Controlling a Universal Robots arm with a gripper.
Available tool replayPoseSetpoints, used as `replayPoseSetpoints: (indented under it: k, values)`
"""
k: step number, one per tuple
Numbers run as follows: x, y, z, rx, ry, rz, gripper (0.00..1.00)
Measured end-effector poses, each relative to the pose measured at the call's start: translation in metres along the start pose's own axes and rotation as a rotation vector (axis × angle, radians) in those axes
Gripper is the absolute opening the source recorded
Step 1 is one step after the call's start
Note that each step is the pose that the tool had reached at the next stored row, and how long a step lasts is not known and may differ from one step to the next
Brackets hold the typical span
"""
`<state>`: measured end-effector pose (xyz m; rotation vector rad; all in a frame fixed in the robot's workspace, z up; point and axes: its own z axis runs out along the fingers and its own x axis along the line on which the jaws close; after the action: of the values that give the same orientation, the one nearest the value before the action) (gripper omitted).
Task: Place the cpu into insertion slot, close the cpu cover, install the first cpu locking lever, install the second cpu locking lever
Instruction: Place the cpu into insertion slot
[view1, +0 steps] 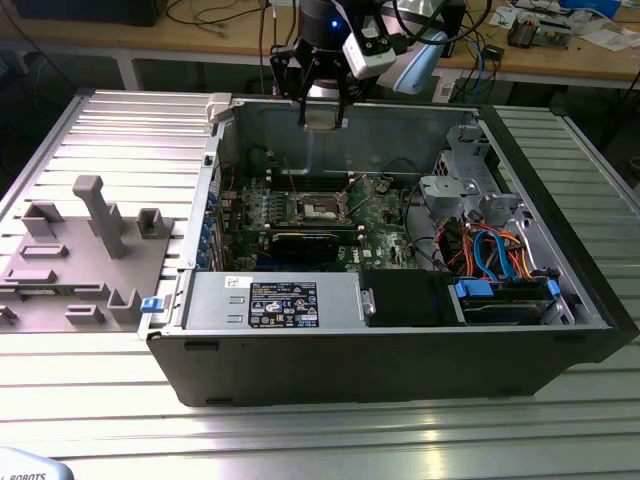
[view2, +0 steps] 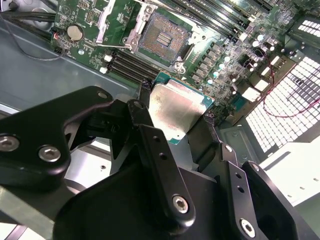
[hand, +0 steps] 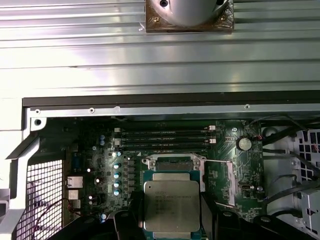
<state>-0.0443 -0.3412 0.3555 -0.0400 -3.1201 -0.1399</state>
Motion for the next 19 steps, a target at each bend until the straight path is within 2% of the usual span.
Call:
replayPoseSetpoints:
  k: [19]
  values:
    - [0.0011, -0.0025, 0.0066, 0.0, 0.0, 0.0, 0.54]
